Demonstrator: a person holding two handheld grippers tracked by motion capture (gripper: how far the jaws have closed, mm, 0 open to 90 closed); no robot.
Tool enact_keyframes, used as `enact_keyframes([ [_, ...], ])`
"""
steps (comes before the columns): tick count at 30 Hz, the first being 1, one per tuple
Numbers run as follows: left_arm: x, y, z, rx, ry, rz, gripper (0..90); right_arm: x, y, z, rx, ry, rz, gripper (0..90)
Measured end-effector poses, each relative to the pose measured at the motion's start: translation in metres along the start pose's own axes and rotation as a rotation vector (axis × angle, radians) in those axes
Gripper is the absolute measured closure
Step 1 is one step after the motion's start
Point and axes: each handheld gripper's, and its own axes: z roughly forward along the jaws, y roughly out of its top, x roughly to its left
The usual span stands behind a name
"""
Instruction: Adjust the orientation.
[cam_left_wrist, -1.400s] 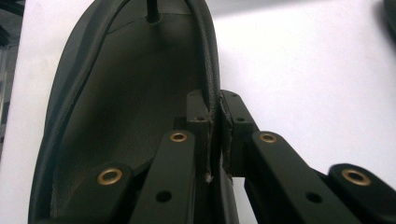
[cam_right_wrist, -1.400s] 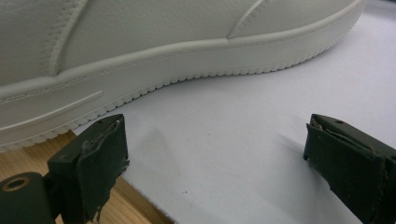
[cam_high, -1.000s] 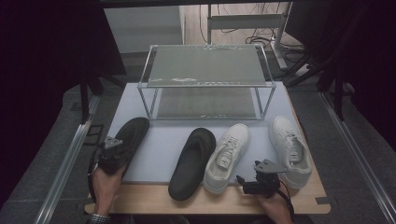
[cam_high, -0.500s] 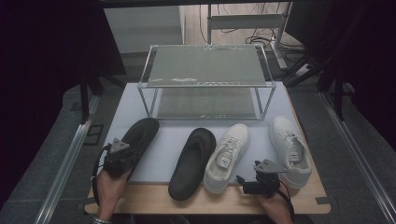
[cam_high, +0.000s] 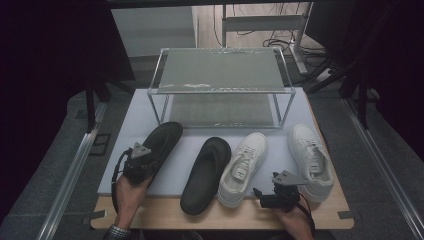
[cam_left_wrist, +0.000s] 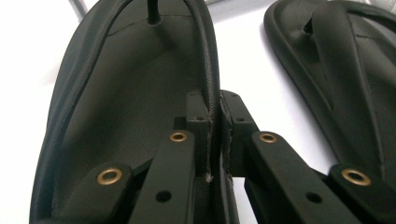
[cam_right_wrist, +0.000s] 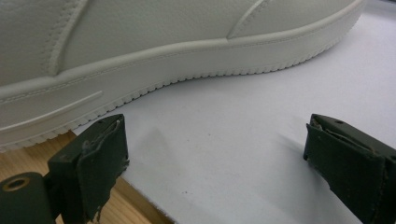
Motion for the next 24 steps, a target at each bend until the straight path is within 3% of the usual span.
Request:
enact_keyframes([
  [24,-0.005,0.038,0.051,-0.021,0.02,-0.042,83.4,0.0,0.0,0.0,-0.001,0.002,0.001,6.7],
])
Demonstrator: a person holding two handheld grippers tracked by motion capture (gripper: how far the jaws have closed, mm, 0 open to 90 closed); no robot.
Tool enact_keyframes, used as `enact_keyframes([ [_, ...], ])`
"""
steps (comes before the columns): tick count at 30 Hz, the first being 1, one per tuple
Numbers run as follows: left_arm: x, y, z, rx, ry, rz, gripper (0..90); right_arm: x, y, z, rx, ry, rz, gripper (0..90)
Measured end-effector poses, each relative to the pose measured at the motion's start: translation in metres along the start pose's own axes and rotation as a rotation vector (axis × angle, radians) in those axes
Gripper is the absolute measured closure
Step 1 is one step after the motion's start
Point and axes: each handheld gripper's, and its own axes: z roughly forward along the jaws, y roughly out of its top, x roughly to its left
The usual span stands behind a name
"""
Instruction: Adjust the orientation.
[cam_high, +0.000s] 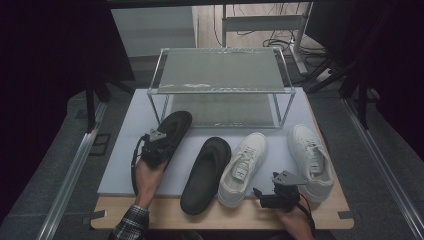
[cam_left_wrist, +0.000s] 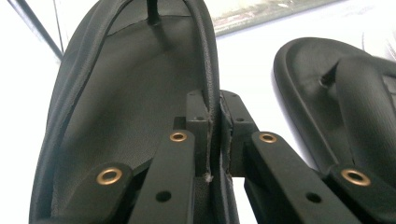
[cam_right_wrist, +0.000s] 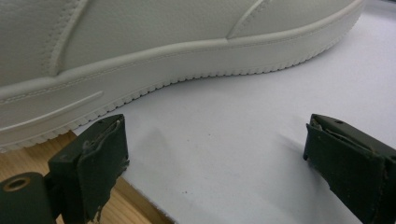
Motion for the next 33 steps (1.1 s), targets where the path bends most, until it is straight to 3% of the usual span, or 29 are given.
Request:
enact_keyframes([
  [16,-0.005,0.028,0.036,-0.021,0.047,-0.012,83.3,0.0,0.0,0.0,-0.001,0.002,0.0,6.8],
  [19,-0.002,0.039,0.041,0.004,0.06,0.009,83.1,0.0,0.0,0.0,-0.004,-0.002,0.001,7.2],
  [28,0.012,0.043,0.049,0.008,0.056,-0.059,83.3,0.0,0.0,0.0,-0.005,-0.002,0.003,7.4],
  [33,0.006,0.046,0.06,-0.008,0.09,-0.062,83.3,0.0,0.0,0.0,-0.004,-0.003,0.002,7.5],
])
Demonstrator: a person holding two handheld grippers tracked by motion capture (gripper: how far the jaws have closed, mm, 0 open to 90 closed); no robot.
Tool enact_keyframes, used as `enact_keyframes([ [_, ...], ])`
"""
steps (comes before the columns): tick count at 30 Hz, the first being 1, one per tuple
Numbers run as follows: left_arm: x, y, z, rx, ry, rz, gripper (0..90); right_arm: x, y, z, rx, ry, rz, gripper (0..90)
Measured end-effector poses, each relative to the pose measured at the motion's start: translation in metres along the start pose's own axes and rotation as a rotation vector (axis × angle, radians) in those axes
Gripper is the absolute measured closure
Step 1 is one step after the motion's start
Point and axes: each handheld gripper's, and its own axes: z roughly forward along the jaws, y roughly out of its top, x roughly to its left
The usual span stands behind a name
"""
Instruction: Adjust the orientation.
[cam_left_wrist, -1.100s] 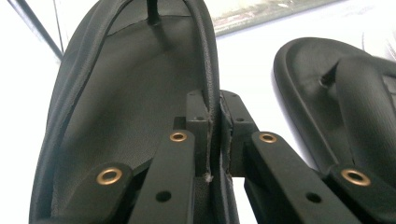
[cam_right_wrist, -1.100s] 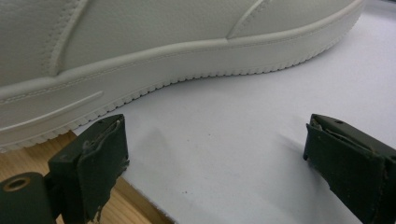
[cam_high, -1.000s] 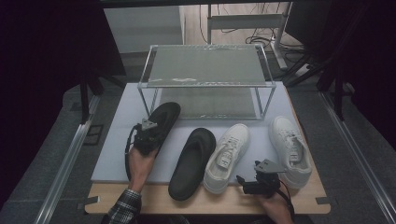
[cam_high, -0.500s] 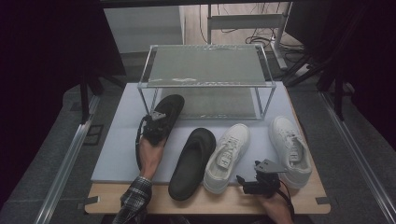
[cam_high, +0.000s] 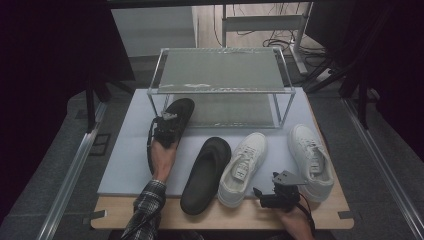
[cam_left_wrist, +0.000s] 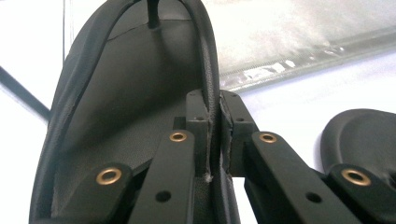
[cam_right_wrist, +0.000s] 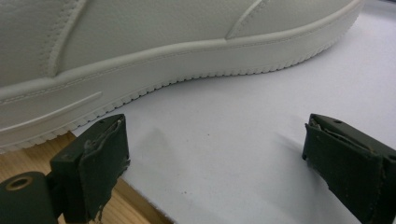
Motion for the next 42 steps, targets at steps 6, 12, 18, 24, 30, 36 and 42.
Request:
enact_keyframes([
  [6,-0.011,0.003,0.017,0.001,0.027,0.001,83.3,0.0,0.0,0.0,-0.001,0.002,0.001,7.5],
  [12,-0.02,0.004,0.033,0.015,0.046,0.006,82.3,0.0,0.0,0.0,-0.002,0.003,0.001,7.5],
  [18,-0.018,0.005,0.03,0.042,0.011,0.0,66.9,0.0,0.0,0.0,-0.002,0.003,0.0,7.5],
  [24,-0.014,0.0,0.008,0.026,-0.051,0.015,66.7,0.0,0.0,0.0,-0.001,0.002,0.0,7.6],
  [30,-0.007,-0.011,-0.015,0.024,-0.099,0.043,76.0,0.0,0.0,0.0,-0.001,0.002,0.0,7.6],
  [36,0.003,-0.029,-0.034,0.025,-0.147,0.04,88.6,0.0,0.0,0.0,-0.002,0.003,0.001,7.6],
  [42,0.01,-0.049,-0.051,0.023,-0.169,0.044,89.7,0.0,0.0,0.0,-0.001,0.001,0.001,7.6],
])
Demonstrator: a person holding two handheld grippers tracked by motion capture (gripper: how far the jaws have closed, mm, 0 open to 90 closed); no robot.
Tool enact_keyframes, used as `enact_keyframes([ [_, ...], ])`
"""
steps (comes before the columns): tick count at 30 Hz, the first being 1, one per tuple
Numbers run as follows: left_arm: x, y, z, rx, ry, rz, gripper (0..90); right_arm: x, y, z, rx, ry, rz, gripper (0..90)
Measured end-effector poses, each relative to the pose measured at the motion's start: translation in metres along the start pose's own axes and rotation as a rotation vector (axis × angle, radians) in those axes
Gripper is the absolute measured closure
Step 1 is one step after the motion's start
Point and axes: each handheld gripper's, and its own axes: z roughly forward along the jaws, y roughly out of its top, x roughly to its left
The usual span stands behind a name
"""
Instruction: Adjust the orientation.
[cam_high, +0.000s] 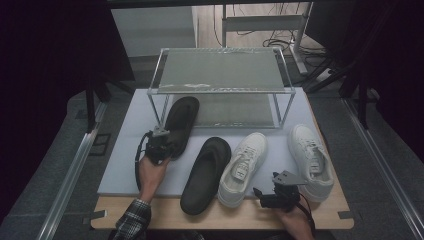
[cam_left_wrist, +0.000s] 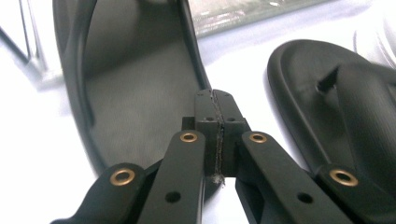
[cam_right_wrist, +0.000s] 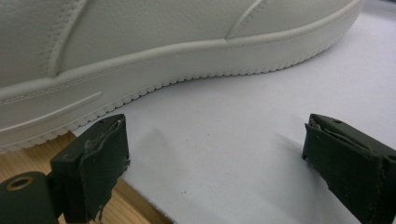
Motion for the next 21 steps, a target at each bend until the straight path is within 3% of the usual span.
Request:
enact_keyframes([
  [4,0.002,-0.014,-0.011,-0.011,-0.001,-0.009,89.7,0.0,0.0,0.0,0.002,0.002,0.001,7.6],
  [7,0.001,-0.024,-0.015,-0.013,0.004,0.006,89.7,0.0,0.0,0.0,0.002,0.002,0.001,7.6],
  [21,0.003,-0.055,-0.009,-0.006,0.046,0.002,89.7,0.0,0.0,0.0,0.002,0.002,0.001,7.6],
])
